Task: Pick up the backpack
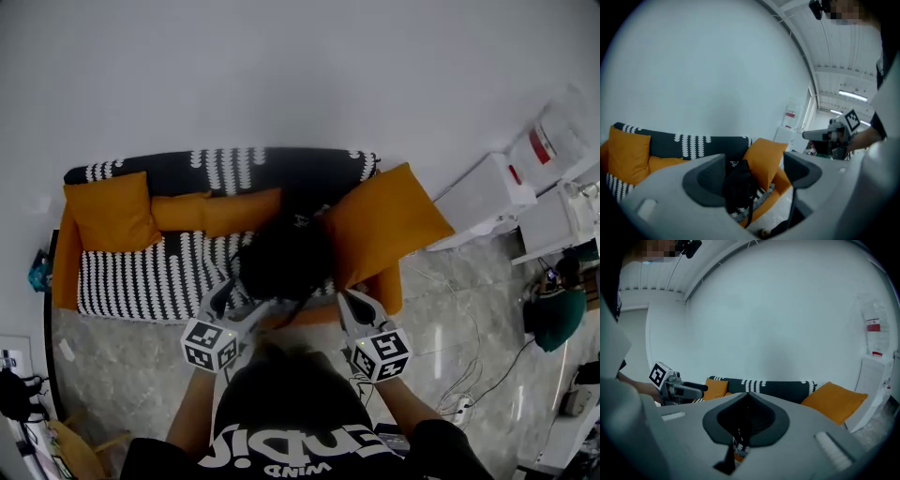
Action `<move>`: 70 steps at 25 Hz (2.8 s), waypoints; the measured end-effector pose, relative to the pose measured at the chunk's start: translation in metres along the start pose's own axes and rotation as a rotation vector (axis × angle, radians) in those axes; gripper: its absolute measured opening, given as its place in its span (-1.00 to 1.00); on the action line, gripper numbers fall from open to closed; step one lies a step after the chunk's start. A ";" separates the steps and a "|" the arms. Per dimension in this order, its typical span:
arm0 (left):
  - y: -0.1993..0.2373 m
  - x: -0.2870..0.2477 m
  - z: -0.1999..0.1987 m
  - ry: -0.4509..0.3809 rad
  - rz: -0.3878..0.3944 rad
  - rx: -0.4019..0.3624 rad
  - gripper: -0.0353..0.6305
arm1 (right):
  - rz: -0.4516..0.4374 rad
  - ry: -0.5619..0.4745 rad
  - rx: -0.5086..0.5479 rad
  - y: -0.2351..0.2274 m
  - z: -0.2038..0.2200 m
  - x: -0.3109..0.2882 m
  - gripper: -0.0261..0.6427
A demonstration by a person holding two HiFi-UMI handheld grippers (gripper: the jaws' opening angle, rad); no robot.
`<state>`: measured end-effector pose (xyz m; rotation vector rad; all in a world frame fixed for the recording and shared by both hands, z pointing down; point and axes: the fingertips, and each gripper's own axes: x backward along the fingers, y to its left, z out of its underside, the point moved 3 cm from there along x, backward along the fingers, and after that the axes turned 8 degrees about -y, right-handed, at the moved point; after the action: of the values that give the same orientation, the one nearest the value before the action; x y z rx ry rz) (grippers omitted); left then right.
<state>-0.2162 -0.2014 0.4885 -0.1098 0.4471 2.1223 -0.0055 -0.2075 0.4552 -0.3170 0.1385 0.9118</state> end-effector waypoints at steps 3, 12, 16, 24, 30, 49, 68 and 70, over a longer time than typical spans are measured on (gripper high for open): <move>0.007 -0.014 0.007 0.043 0.013 0.007 0.50 | 0.013 0.022 -0.009 -0.008 0.002 -0.002 -0.92; 0.031 -0.066 0.057 0.227 -0.007 -0.094 0.56 | 0.006 0.049 -0.028 -0.046 0.006 -0.012 -0.92; 0.051 -0.093 0.086 0.296 -0.021 -0.148 0.58 | 0.008 0.067 -0.028 -0.061 0.003 -0.020 -0.92; 0.092 -0.146 0.159 0.451 0.025 -0.192 0.59 | 0.035 0.134 -0.048 -0.078 0.019 -0.028 -0.92; 0.125 -0.187 0.202 0.504 0.028 -0.208 0.59 | 0.078 0.192 -0.091 -0.099 0.042 -0.034 -0.92; 0.138 -0.214 0.246 0.667 0.144 -0.123 -0.51 | 0.097 0.279 -0.175 -0.121 0.078 -0.059 -0.92; 0.029 -0.208 0.147 0.518 0.383 0.129 -0.72 | 0.140 0.177 -0.184 -0.135 0.056 -0.038 -0.92; 0.024 -0.213 0.127 0.481 0.365 0.135 -0.72 | 0.149 0.164 -0.183 -0.138 0.052 -0.029 -0.92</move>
<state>-0.1046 -0.3362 0.6653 -0.5005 0.9516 2.4097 0.0862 -0.2911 0.5403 -0.5574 0.2325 1.0483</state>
